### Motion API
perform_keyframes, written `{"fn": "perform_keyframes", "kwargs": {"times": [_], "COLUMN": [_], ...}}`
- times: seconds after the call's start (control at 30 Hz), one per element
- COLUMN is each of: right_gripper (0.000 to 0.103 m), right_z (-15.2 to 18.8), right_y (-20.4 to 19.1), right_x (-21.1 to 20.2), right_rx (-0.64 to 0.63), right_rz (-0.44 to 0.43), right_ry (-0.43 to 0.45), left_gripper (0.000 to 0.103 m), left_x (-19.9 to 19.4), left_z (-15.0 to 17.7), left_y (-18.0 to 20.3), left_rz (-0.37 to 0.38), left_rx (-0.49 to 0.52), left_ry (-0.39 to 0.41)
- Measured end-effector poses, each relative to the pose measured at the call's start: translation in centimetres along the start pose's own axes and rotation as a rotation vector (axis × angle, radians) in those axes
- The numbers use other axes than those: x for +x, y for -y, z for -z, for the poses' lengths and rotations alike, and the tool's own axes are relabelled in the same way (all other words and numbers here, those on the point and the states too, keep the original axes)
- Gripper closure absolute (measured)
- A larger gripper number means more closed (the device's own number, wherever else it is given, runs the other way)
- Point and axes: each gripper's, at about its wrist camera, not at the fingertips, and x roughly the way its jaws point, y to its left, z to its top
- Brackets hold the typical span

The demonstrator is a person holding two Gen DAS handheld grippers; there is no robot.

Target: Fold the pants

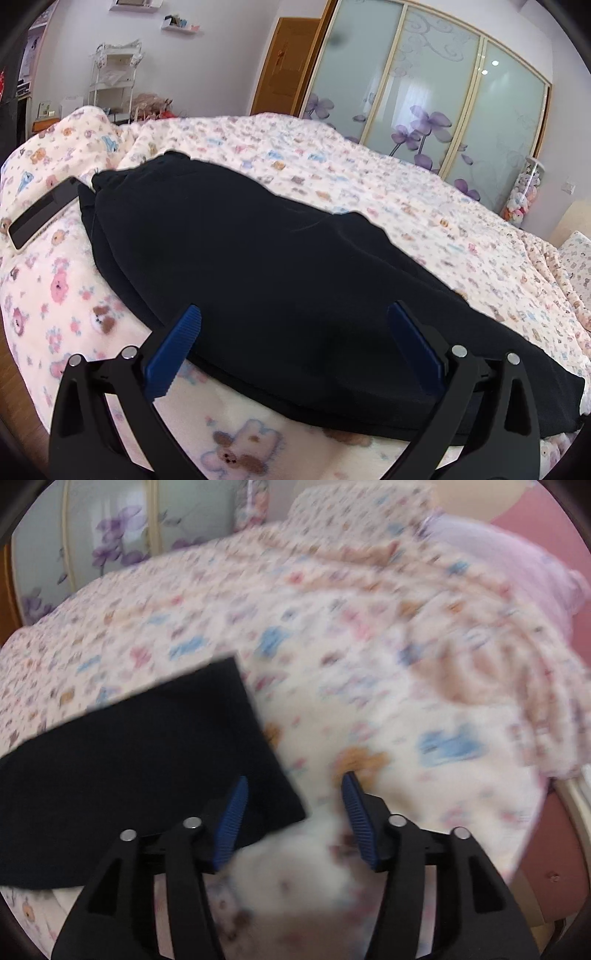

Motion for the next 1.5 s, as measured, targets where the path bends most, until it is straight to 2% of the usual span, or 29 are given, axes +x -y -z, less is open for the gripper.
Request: {"fn": "perform_keyframes", "kwargs": {"times": [0.07,0.13,0.2,0.27,0.33,0.37,0.43,0.5,0.57,0.6,0.73,0.87,1.0,1.03,1.07,1.17,1.27,1.37,1.43,1.5], "right_gripper": [0.044,0.044,0.044,0.044,0.044,0.044,0.044,0.045,0.046,0.047,0.049,0.052,0.056,0.072,0.1,0.101,0.101,0.101,0.1,0.096], "right_z": [-0.6,-1.3,-1.9,-2.1,-1.9,-1.7,-1.2,-0.6,-0.2,0.3,2.1,3.9,4.8,4.9,5.2,5.0,2.6,3.5,5.8,6.3], "right_y": [-0.9,-3.6,-8.5,-14.5,-20.1,-22.4,-29.7,-35.1,-39.8,-42.7,-49.2,-52.7,-53.7,-53.8,-53.9,-54.2,-54.1,-55.1,-55.9,-55.6], "right_x": [-2.1,-4.4,-6.4,-7.7,-8.5,-8.9,-9.5,-10.2,-10.2,-10.2,-9.9,-9.0,-7.4,-7.1,-7.1,-8.4,-8.4,-7.6,-6.6,-7.0], "right_rx": [-0.018,-0.08,-0.19,-0.307,-0.39,-0.417,-0.514,-0.602,-0.683,-0.728,-0.838,-0.944,-0.947,-0.937,-0.948,-0.971,-0.857,-0.915,-1.007,-1.015], "right_rz": [-0.036,-0.175,-0.398,-0.629,-0.818,-0.887,-1.062,-1.138,-1.18,-1.196,-1.172,-1.114,-1.028,-1.032,-1.018,-0.972,-0.943,-0.87,-0.816,-0.806], "right_ry": [0.078,0.154,0.175,0.136,0.089,0.069,0.009,-0.018,-0.041,-0.063,-0.104,-0.128,-0.157,-0.18,-0.181,-0.067,-0.009,0.008,-0.03,-0.003], "left_gripper": [0.002,0.002,0.002,0.002,0.002,0.002,0.002,0.002,0.002,0.002,0.002,0.002,0.002,0.002,0.002,0.002,0.002,0.002,0.002,0.002], "left_x": [-0.9,-1.8,-2.3,-2.0,-1.3,-1.0,-0.3,0.1,-0.2,-0.4,-1.1,-0.9,-0.9,-0.9,-0.8,-0.4,-0.3,-0.3,-0.2,-0.1], "left_z": [-0.1,-0.2,-0.2,-0.2,-0.3,-0.4,-0.4,-0.3,-0.2,-0.1,0.2,0.1,0.1,0.0,0.0,0.0,0.1,0.1,0.2,0.2], "left_y": [0.2,0.6,1.0,1.2,1.1,1.0,0.8,0.7,1.0,1.1,1.7,2.0,1.7,1.5,1.4,1.1,1.1,1.3,1.4,1.4], "left_rz": [0.005,-0.001,-0.016,-0.02,-0.04,-0.051,-0.061,-0.058,-0.062,-0.06,-0.05,-0.047,-0.033,-0.03,-0.029,-0.024,-0.027,-0.034,-0.036,-0.036], "left_rx": [0.013,0.035,0.058,0.071,0.065,0.059,0.05,0.053,0.068,0.075,0.105,0.116,0.1,0.093,0.087,0.071,0.069,0.079,0.086,0.088], "left_ry": [0.06,0.127,0.171,0.157,0.122,0.106,0.069,0.05,0.062,0.072,0.108,0.098,0.092,0.091,0.087,0.064,0.057,0.06,0.055,0.052]}}
